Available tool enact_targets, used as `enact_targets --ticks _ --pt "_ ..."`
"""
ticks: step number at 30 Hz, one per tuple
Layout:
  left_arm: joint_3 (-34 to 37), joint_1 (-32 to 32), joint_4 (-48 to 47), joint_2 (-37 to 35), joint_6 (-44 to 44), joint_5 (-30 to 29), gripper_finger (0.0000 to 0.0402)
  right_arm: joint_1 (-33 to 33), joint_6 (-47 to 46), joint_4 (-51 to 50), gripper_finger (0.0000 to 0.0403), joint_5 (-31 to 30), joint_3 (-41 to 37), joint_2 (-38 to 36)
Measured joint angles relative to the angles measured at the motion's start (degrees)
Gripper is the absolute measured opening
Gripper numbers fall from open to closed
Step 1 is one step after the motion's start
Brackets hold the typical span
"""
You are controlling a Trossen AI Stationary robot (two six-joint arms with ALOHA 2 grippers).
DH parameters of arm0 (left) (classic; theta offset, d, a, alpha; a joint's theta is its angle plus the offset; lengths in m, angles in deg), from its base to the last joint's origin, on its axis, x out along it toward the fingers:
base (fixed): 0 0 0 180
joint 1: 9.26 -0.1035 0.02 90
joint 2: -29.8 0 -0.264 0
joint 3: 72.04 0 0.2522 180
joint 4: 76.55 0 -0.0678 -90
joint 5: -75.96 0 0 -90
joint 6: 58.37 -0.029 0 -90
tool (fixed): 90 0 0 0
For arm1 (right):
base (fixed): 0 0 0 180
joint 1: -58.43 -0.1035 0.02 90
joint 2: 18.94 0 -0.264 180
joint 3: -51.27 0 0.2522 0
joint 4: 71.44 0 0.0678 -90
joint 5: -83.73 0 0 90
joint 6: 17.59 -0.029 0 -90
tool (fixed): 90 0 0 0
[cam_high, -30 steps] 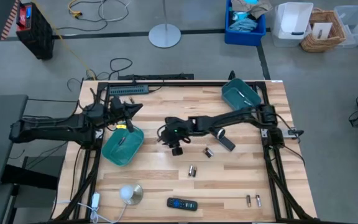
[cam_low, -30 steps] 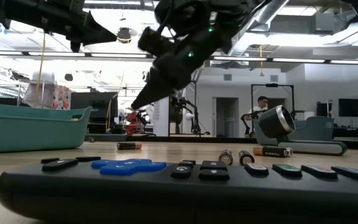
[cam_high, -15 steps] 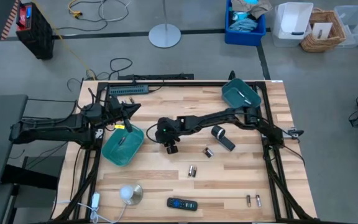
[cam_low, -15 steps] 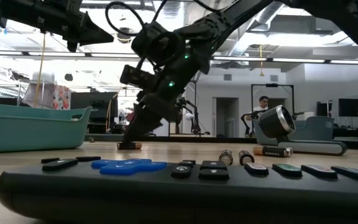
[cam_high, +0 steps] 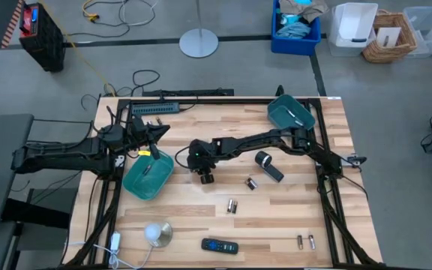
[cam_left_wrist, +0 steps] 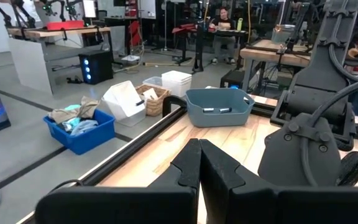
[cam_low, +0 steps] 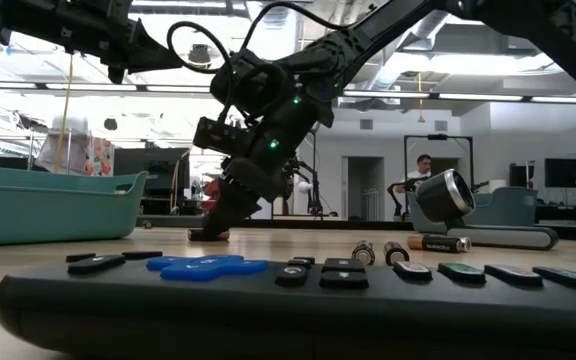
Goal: Sort batteries
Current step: Put the black battery into the green bin
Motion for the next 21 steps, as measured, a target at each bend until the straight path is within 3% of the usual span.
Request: enact_targets --ticks 13,21 --pt "0.0 0.0 0.0 0.0 0.0 0.0 0.0 -1.5 -0.6 -1.3 0.0062 -0.6 0.0 0.0" --pt "0.0 0.0 0.0 0.0 0.0 0.0 0.0 -1.9 -1.9 -1.2 0.0048 -0.8 -0.1 -0.1"
